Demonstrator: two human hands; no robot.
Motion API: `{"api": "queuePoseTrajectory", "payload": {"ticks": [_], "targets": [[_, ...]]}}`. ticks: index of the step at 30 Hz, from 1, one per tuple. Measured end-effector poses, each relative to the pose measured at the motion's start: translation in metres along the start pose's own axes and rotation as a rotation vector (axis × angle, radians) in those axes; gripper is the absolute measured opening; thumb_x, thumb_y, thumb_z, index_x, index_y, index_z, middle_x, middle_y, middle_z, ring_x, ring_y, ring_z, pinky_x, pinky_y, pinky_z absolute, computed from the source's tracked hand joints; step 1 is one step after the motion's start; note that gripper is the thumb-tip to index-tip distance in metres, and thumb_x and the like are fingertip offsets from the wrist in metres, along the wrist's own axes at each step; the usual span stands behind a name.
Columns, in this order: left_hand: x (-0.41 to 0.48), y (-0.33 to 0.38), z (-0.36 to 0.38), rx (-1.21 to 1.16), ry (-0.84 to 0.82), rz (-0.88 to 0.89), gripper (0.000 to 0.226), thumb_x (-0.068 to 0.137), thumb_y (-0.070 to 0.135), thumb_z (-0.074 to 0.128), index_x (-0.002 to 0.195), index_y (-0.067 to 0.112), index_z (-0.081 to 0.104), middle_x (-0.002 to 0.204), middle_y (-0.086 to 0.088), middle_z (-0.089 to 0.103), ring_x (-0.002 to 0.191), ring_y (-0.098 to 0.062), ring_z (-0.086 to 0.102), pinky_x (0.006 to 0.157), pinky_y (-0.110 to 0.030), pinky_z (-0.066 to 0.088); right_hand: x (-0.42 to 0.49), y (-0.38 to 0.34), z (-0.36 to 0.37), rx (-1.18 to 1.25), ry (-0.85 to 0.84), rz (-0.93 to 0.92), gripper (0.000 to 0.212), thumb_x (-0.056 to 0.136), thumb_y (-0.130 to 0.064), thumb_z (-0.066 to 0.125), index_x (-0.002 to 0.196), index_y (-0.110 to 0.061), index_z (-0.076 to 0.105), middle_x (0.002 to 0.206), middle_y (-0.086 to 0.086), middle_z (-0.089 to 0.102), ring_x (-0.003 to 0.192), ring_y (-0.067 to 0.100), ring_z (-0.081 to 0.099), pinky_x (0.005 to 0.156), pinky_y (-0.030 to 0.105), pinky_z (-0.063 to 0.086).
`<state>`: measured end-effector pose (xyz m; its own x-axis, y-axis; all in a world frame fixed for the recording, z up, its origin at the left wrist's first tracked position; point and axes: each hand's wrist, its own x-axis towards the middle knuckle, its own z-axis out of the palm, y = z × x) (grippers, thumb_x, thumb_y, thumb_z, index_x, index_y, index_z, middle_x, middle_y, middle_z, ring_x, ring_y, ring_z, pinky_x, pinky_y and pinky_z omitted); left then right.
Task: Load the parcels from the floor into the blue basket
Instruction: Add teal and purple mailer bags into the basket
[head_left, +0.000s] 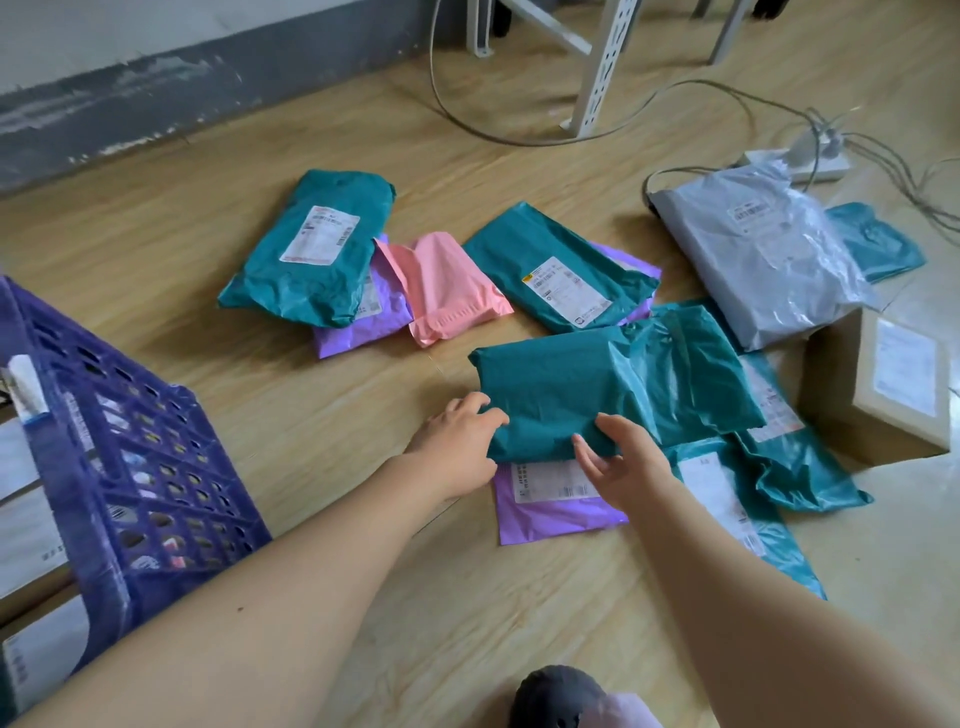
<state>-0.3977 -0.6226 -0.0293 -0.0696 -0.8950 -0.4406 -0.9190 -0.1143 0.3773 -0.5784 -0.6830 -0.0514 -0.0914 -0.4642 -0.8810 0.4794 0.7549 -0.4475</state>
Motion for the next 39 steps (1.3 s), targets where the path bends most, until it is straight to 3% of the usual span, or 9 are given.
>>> {"api": "queuePoseTrajectory", "payload": {"ticks": [6,9,12,15,18,22,29,35,39], "targets": [[0.003,-0.008,-0.004,-0.052,0.082,-0.018,0.070,0.083,0.027,0.062,0.144,0.024,0.028,0.150,-0.002,0.022,0.137,-0.023,0.026,0.109,-0.038,0.029,0.002,0.002,0.011,-0.254,0.124,-0.222,0.014,0.080,0.002,0.066,0.075,-0.008,0.056,0.069,0.008,0.055,0.057,0.017,0.053,0.039,0.018,0.048],[0.002,-0.005,-0.006,-0.033,0.124,-0.023,0.092,0.075,0.042,0.072,0.148,0.028,0.018,0.154,-0.003,0.011,0.141,-0.023,0.018,0.111,-0.039,0.026,-0.002,0.000,0.017,-0.361,0.140,-0.363,0.019,0.075,0.002,0.067,0.064,-0.008,0.056,0.059,0.009,0.046,0.048,0.017,0.038,0.033,0.013,0.036],[0.000,-0.005,-0.010,-0.031,0.151,-0.033,0.103,0.069,0.040,0.079,0.149,0.028,0.015,0.156,-0.005,-0.002,0.143,-0.024,0.010,0.112,-0.040,0.028,-0.014,-0.003,0.027,-0.436,0.144,-0.448,0.020,0.074,0.001,0.065,0.061,-0.012,0.057,0.057,0.008,0.046,0.047,0.016,0.037,0.036,0.015,0.038],[-0.003,-0.008,-0.013,-0.052,0.149,-0.065,0.093,0.076,0.032,0.075,0.148,0.026,0.017,0.156,-0.005,-0.002,0.142,-0.026,0.013,0.110,-0.036,0.028,-0.026,-0.007,0.038,-0.597,0.150,-0.590,0.025,0.076,-0.003,0.058,0.063,-0.023,0.065,0.065,0.000,0.062,0.045,0.015,0.054,0.055,0.027,0.054],[-0.007,-0.012,-0.016,-0.067,0.176,-0.088,0.075,0.083,0.026,0.068,0.145,0.022,0.026,0.155,-0.005,0.006,0.140,-0.027,0.021,0.106,-0.037,0.033,-0.040,-0.008,0.048,-0.920,0.190,-0.811,0.033,0.075,-0.006,0.049,0.079,-0.025,0.075,0.083,-0.001,0.074,0.081,0.023,0.068,0.082,0.030,0.052],[-0.011,-0.017,-0.018,-0.112,0.185,-0.088,0.072,0.082,0.034,0.068,0.142,0.022,0.032,0.152,-0.004,0.015,0.135,-0.028,0.028,0.103,-0.039,0.037,-0.061,-0.009,0.063,-1.066,0.183,-1.019,0.036,0.078,-0.004,0.046,0.090,-0.019,0.077,0.095,0.002,0.073,0.093,0.022,0.062,0.076,0.023,0.039],[-0.018,-0.016,-0.027,-0.274,0.210,-0.104,0.078,0.075,0.043,0.071,0.141,0.024,0.033,0.144,0.001,0.032,0.130,-0.022,0.037,0.104,-0.040,0.038,-0.084,-0.012,0.089,-0.993,0.085,-1.018,0.035,0.076,-0.004,0.046,0.082,-0.021,0.076,0.065,-0.001,0.064,0.069,0.024,0.063,0.071,0.029,0.052],[-0.037,-0.019,-0.042,-0.122,0.340,-0.217,0.021,0.091,0.020,0.050,0.112,0.016,0.050,0.115,-0.006,0.060,0.105,-0.031,0.057,0.078,-0.034,0.043,-0.104,-0.009,0.098,-1.003,0.014,-1.094,0.032,0.078,-0.006,0.048,0.082,-0.018,0.077,0.058,-0.007,0.060,0.050,0.011,0.050,0.055,0.021,0.041],[-0.046,-0.020,-0.054,-0.211,0.497,-0.272,0.020,0.092,0.014,0.044,0.112,0.014,0.048,0.109,-0.012,0.064,0.099,-0.036,0.059,0.073,-0.038,0.044,-0.113,-0.007,0.105,-1.042,0.036,-1.125,0.030,0.082,-0.013,0.049,0.092,-0.022,0.076,0.081,0.000,0.070,0.078,0.019,0.061,0.064,0.023,0.042]]}}
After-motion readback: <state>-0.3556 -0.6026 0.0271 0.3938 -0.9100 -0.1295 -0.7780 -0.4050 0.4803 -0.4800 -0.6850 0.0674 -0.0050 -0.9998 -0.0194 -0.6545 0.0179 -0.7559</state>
